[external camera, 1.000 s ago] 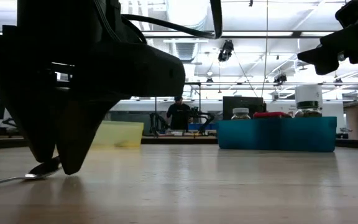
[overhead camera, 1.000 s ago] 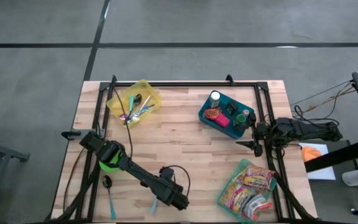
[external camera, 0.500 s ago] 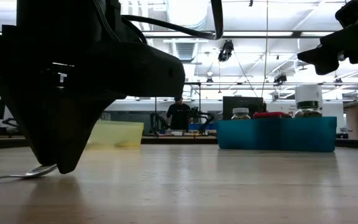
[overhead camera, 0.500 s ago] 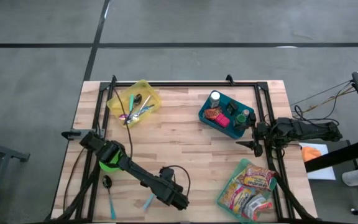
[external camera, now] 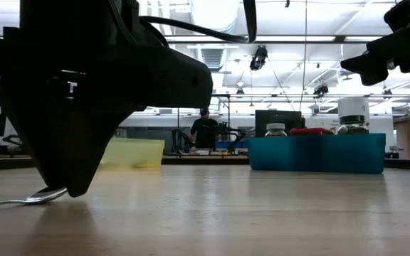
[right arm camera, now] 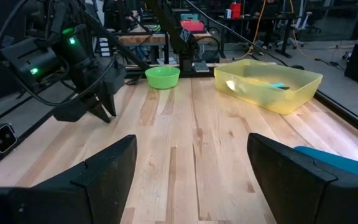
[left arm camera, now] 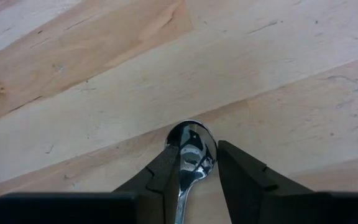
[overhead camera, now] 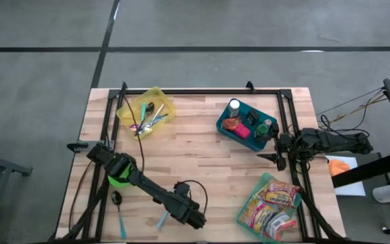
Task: Pick & Place Food Item
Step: Put the blue spoon into the yellow bin
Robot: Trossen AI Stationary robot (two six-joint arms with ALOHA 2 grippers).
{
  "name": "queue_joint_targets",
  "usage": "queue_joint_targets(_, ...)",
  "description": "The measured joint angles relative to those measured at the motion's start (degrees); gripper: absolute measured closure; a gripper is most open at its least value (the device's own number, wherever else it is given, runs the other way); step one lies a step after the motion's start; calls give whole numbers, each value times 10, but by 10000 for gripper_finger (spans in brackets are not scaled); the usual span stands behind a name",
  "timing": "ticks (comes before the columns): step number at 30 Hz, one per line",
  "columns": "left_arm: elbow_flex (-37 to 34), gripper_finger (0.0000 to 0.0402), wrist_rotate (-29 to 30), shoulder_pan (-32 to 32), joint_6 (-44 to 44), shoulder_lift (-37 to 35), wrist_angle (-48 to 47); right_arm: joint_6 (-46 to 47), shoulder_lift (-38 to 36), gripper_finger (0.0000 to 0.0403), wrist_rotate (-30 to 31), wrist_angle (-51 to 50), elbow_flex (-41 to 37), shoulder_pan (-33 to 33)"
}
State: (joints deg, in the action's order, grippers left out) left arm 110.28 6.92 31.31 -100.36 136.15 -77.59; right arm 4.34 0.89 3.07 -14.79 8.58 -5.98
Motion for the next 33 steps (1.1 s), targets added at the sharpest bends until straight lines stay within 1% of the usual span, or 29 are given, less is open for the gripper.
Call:
queue_joint_targets(13,1,297,0,0,15,-2,6,1,0,100,0,0,0,0)
queue_joint_targets(21,-6,297,16,-1,15,-2,2,0,0,100,0,0,0,0)
queue_joint_targets(27,-23,297,0,-12,9,-3,-4,1,0,100,0,0,0,0)
queue_joint_targets(33,-29,297,-1,-16,8,-4,-4,0,0,100,0,0,0,0)
